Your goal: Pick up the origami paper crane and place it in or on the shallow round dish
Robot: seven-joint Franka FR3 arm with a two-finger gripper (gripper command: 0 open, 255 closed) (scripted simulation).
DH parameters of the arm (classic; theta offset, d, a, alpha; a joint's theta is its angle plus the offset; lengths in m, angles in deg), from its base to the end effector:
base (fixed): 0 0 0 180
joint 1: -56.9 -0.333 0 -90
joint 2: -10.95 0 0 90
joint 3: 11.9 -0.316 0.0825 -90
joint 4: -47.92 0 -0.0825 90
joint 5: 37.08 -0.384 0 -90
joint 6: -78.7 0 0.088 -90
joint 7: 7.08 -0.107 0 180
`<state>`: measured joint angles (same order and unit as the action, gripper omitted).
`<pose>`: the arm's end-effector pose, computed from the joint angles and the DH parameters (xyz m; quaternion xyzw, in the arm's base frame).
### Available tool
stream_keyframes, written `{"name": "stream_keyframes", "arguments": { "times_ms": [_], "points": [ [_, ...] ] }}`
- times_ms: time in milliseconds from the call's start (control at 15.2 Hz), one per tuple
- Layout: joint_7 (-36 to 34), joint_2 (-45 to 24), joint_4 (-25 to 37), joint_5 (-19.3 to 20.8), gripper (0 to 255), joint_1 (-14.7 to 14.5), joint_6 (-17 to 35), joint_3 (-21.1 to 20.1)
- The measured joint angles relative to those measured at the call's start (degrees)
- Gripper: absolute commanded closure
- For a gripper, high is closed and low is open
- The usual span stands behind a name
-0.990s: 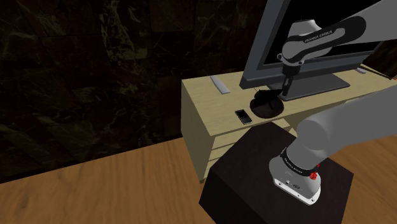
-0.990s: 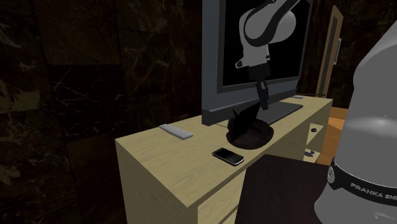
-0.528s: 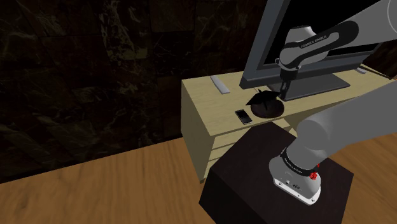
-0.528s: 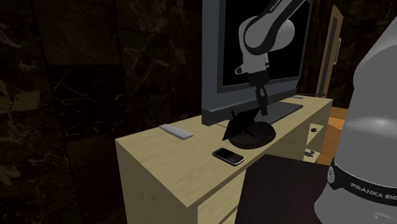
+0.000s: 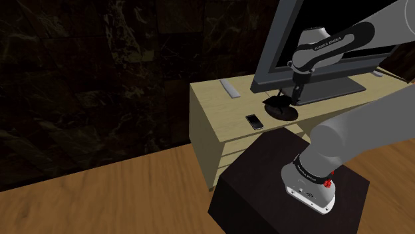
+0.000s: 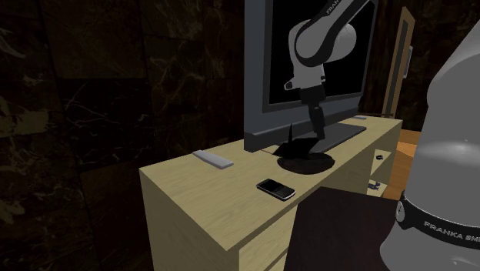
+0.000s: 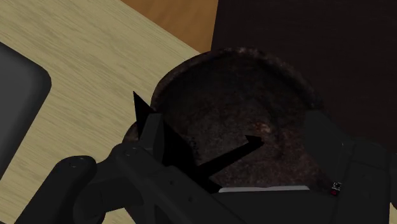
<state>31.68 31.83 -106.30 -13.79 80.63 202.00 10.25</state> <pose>0.2534 -0.2709 0.3245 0.9884 0.0836 -0.1269 0.0087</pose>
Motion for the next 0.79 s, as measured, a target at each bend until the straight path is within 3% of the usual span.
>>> {"name": "stream_keyframes", "arguments": {
  "times_ms": [198,462,792],
  "points": [
    [0.1,0.5,0.5,-0.3,0,-0.1,-1.0,-0.2],
    [0.4,3.1,4.0,-1.7,0,-0.8,-7.1,-1.6],
    [0.4,3.7,4.7,-2.0,0,-1.0,-8.5,-2.0]
  ]
}}
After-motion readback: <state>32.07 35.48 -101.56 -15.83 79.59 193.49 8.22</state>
